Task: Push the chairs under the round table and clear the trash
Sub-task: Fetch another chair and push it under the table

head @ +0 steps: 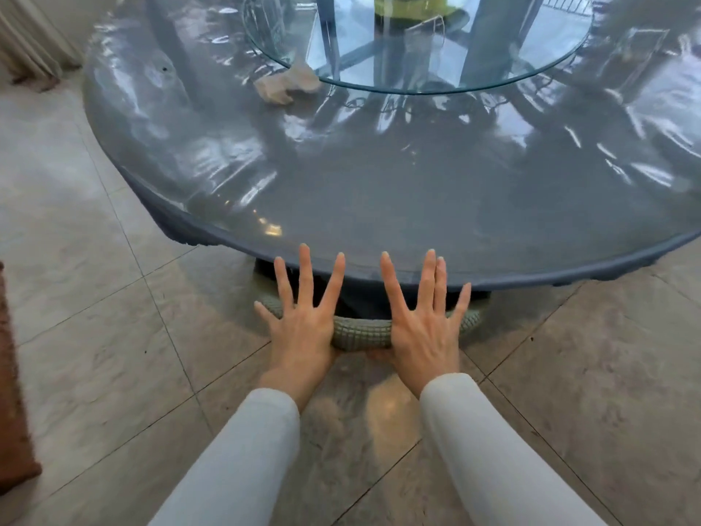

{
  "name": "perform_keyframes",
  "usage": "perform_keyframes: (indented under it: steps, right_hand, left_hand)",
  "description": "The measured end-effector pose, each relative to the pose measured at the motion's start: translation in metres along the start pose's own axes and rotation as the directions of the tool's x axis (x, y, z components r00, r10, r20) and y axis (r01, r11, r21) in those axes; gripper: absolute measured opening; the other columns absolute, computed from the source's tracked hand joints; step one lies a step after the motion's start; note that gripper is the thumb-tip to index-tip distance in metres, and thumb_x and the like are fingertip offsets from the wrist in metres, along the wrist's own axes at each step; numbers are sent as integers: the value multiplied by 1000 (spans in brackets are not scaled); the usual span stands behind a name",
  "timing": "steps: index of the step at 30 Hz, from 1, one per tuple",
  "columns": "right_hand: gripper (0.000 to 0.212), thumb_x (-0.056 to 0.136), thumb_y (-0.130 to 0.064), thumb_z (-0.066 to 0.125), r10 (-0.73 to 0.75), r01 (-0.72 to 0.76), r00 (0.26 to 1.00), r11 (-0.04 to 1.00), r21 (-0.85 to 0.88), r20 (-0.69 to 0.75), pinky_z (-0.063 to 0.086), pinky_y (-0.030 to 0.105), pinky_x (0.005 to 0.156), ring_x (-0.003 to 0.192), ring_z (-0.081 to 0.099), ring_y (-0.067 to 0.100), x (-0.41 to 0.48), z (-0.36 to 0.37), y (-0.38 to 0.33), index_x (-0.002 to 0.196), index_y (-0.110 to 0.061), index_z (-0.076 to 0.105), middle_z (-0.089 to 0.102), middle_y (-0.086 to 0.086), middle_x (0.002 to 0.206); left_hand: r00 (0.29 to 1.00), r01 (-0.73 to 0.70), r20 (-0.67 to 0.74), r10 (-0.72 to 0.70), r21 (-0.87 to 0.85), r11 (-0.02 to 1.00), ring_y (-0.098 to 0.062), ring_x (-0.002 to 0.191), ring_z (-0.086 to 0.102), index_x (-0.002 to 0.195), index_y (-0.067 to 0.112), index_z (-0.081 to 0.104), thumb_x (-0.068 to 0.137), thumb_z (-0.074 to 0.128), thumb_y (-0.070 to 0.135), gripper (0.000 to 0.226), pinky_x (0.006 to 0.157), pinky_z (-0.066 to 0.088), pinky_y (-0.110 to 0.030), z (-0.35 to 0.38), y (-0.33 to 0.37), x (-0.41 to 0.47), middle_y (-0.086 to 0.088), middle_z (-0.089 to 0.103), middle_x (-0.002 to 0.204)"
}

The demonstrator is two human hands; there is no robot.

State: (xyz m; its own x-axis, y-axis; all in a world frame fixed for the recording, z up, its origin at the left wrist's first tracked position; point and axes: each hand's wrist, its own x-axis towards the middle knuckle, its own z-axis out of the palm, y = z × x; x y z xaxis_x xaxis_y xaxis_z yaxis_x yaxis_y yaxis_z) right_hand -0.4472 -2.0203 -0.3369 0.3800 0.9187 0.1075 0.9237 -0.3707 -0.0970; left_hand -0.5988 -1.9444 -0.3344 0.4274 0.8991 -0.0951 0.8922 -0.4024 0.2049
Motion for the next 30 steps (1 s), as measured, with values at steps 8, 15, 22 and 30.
perform_keyframes:
  steps: [8, 15, 22, 30]
  right_hand:
    - [138, 59, -55, 92, 74, -74, 997, 996, -52, 7, 14, 76, 112, 152, 9, 43, 43, 12, -11, 160, -35, 0, 8, 29, 163]
    - [135, 57, -81, 74, 75, -68, 993, 995, -75, 94, 12, 74, 112, 152, 12, 43, 47, 7, -12, 160, -36, -1, 17, 27, 162]
    - [134, 59, -83, 69, 129, -129, 971, 992, -13, 204, 5, 72, 114, 152, -5, 44, 47, -6, -18, 156, -43, -13, -3, 27, 164]
    - [112, 83, -75, 55, 146, -145, 971, 989, -19, 188, -2, 69, 117, 149, -22, 43, -20, -80, 22, 151, -42, -28, -24, 24, 161]
  left_hand:
    - [994, -109, 35, 107, 91, 990, -36, 144, -39, 150, 52, -20, 85, 78, 23, 122, 103, 19, -85, 2, -20, 64, -2, -42, 160]
    - [982, -166, 107, 154, 118, 979, -41, 149, -29, 153, 50, -14, 89, 72, 40, 108, 103, 18, -86, -1, -23, 72, -5, -28, 166]
    - [967, -170, 210, 143, 116, 979, -42, 152, -21, 156, 47, -15, 93, 65, 31, 103, 106, 16, -84, -22, -18, 68, -6, -24, 167]
    - [944, -268, 250, 215, 204, 941, -41, 153, -18, 158, 33, -19, 96, 52, 62, 99, 116, 8, -76, -83, 5, 21, -9, -25, 167]
